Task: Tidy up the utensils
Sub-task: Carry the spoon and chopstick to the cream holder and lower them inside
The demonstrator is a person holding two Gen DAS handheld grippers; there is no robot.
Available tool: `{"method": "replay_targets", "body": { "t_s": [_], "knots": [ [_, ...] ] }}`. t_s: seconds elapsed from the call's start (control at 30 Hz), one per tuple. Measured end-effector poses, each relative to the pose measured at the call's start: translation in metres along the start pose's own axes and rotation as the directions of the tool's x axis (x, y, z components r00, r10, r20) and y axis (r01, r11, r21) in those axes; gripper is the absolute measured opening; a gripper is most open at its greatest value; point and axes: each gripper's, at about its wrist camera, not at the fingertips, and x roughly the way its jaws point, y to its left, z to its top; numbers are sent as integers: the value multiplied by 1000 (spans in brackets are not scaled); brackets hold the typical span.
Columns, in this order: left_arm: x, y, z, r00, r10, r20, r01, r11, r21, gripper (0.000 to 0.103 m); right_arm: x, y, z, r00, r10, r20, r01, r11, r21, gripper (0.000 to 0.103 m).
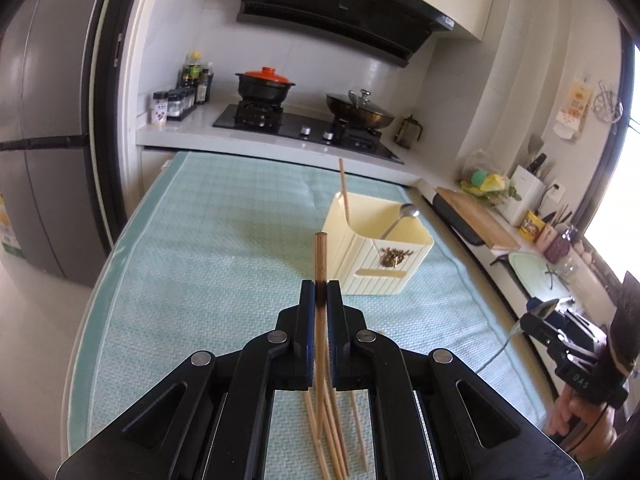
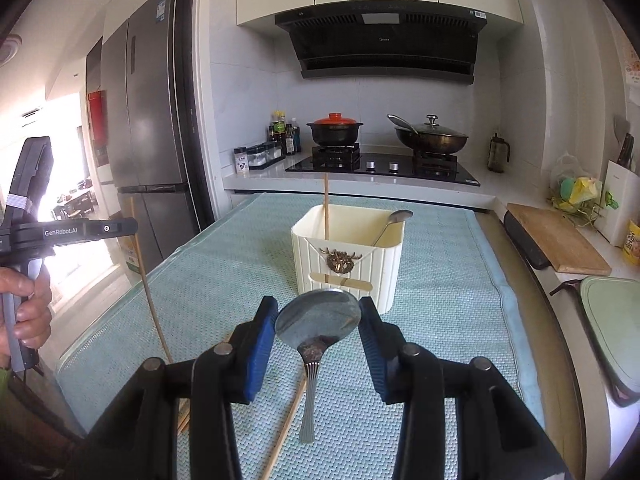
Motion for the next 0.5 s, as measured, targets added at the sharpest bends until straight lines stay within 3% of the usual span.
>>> {"method": "replay_targets", "body": {
  "t_s": [0.27, 0.5],
  "knots": [
    [-4, -8, 14, 999, -38, 10, 38, 999, 16, 3, -7, -3, 13, 1000, 8, 7, -8, 1000, -17, 42],
    [-7, -22, 52, 997, -73, 40, 70, 996, 53, 3, -7, -14, 42, 1000, 7, 30, -6, 999, -39, 42]
  ]
}}
